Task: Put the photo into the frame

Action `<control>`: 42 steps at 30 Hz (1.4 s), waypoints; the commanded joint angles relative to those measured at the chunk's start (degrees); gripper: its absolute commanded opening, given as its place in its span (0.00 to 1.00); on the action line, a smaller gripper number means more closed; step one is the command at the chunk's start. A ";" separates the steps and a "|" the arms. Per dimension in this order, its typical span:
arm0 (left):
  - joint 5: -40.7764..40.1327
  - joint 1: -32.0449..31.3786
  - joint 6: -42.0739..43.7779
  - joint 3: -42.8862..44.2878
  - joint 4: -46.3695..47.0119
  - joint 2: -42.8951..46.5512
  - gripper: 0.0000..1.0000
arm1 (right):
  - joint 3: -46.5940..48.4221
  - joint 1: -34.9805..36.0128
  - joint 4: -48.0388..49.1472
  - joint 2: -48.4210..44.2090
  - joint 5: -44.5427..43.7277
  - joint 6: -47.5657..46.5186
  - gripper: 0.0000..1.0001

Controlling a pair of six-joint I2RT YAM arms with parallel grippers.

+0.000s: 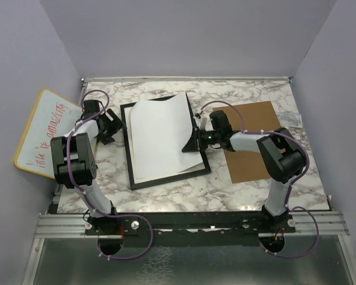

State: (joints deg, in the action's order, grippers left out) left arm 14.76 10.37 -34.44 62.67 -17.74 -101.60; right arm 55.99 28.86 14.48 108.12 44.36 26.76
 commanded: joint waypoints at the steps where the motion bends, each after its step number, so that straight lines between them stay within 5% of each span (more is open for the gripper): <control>1: -1.42 -0.04 0.78 1.44 -0.68 -0.46 0.83 | -0.11 -0.20 -4.15 1.11 -0.55 -4.19 0.13; 30: 1.79 0.03 2.24 6.57 -0.28 -8.34 0.63 | 4.72 -0.21 -13.54 0.26 4.97 -18.72 0.01; 42: 3.02 -0.05 2.36 6.92 -0.10 -10.25 0.54 | -2.45 1.49 -3.50 -6.73 1.40 -22.00 0.01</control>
State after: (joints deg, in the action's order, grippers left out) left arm 17.17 10.41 -33.15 69.65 -16.73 -109.25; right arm 56.51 29.21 4.69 106.02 47.18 7.79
